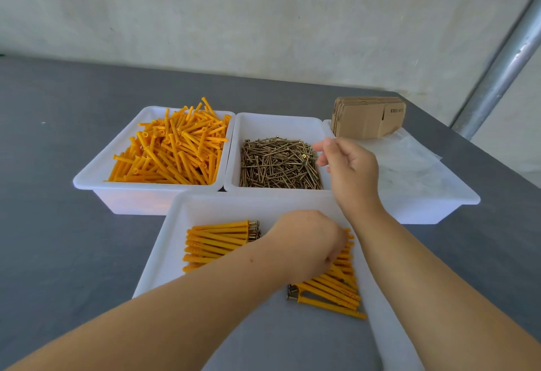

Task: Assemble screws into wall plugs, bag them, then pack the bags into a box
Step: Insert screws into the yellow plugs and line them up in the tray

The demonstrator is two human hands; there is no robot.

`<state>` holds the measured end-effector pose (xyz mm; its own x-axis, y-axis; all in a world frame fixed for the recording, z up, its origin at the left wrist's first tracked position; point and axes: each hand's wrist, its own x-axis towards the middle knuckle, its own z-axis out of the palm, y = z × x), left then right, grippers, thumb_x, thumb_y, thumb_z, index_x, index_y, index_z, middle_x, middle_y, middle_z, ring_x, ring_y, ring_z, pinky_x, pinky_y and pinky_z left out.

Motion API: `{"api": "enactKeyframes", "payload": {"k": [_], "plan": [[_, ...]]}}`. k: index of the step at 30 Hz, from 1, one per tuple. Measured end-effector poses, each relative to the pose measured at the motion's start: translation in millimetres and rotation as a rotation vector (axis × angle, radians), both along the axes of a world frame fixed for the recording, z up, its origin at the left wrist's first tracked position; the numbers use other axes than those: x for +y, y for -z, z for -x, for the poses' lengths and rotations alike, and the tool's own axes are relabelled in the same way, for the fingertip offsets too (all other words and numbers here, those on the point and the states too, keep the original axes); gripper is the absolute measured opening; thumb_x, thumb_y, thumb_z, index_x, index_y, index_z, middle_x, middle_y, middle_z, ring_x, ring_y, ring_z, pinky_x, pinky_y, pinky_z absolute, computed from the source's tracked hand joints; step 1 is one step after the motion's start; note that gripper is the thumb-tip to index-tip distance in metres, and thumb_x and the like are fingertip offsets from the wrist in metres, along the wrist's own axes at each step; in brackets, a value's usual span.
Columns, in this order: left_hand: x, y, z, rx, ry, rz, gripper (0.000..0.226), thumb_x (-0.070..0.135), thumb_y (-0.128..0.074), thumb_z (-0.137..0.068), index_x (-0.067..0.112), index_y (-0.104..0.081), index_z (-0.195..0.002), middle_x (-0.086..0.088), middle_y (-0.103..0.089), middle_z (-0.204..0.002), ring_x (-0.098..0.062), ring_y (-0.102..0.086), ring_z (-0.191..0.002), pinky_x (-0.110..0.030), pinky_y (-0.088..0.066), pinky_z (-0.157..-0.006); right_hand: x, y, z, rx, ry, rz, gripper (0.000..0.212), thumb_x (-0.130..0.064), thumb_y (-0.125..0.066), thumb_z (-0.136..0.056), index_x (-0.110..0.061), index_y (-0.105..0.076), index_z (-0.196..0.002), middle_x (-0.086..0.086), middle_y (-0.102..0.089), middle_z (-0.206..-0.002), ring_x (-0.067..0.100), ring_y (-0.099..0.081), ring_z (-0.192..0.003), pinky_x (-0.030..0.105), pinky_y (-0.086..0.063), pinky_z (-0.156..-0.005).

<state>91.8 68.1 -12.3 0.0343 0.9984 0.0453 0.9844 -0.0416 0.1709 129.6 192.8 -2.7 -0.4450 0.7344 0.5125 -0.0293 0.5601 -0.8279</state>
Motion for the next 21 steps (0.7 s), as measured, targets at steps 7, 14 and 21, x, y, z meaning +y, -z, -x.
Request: {"api": "enactKeyframes", "payload": {"k": [7,14,21], "plan": [[3.5,4.3,-3.0,0.237,-0.008,0.058,0.009,0.01,-0.054,-0.09,0.014,-0.062,-0.09,-0.004,-0.062,-0.089,-0.028,-0.058,-0.093,-0.034,-0.05,-0.067,0.9,0.9,-0.7,-0.01,-0.01,-0.012,0.026,-0.019,-0.052,-0.101,-0.017,-0.075,-0.09,-0.008,-0.064,-0.069,0.001,-0.061,-0.071,0.024,-0.049,-0.07],[0.1,-0.2,-1.8,0.109,-0.005,0.136,0.007,0.017,-0.063,-0.085,0.018,-0.059,-0.079,0.0,-0.065,-0.091,-0.023,-0.056,-0.09,-0.034,-0.051,-0.07,-0.5,-0.9,-2.4,-0.033,-0.013,-0.019,0.026,-0.019,-0.053,-0.1,-0.016,-0.076,-0.09,-0.008,-0.064,-0.07,0.005,-0.062,-0.074,0.022,-0.049,-0.071],[3.9,6.6,-3.1,0.079,-0.013,0.189,0.009,0.021,-0.068,-0.086,0.021,-0.061,-0.081,0.001,-0.063,-0.093,-0.023,-0.058,-0.096,-0.037,-0.053,-0.077,1.0,-0.6,-0.8,-0.047,-0.026,-0.007,0.025,-0.02,-0.054,-0.099,-0.015,-0.076,-0.087,-0.005,-0.064,-0.068,0.011,-0.062,-0.073,0.026,-0.049,-0.074]]}}
